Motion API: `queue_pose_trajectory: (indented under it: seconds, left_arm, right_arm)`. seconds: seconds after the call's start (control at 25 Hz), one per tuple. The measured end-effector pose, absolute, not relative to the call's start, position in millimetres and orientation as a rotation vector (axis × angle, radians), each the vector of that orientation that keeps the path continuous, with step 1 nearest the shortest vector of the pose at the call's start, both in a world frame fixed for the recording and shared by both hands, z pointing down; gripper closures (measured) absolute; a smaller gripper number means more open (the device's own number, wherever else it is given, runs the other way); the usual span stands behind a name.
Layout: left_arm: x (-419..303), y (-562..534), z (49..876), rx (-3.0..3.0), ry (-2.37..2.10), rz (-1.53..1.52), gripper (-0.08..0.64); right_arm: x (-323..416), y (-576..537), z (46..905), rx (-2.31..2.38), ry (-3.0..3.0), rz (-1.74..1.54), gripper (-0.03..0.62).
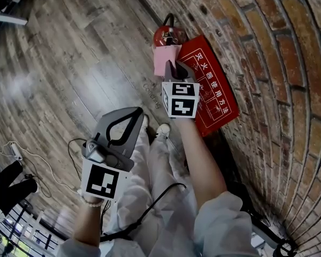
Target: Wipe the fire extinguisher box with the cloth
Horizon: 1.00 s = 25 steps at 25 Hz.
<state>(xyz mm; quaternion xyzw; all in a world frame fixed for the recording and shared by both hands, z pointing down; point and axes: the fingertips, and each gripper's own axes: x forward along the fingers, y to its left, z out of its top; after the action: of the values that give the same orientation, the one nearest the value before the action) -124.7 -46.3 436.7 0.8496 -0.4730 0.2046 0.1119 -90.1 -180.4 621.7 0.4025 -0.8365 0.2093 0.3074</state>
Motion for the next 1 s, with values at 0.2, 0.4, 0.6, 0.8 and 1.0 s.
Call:
queue_pose_trajectory:
  seconds: [0.2,0.4,0.6,0.8,1.0]
  left_arm:
    - [-124,-45,438,2.502,-1.377,0.606,0.561]
    - [-121,-44,440,2.511,-1.358,0.610,0.561]
    - [-117,-45,441,2.511,-1.347,0.609,0.561]
    - [-108,-47,440,2.531,-1.325,0.608,0.561]
    - [-100,-49,440,2.538,-1.309,0.605,0.561]
  right_arm:
    - [-80,-179,629,1.076,-2.178,0.560,0.565]
    - [-73,-176,633,1.088,-2.158,0.547,0.565]
    - [-63,-171,635,1.096,-2.138,0.540,0.565]
    - [-55,-168,636,1.105,-2.132,0.546,0.565]
    - [-46,-163,637,1.108,-2.122,0.553,0.565]
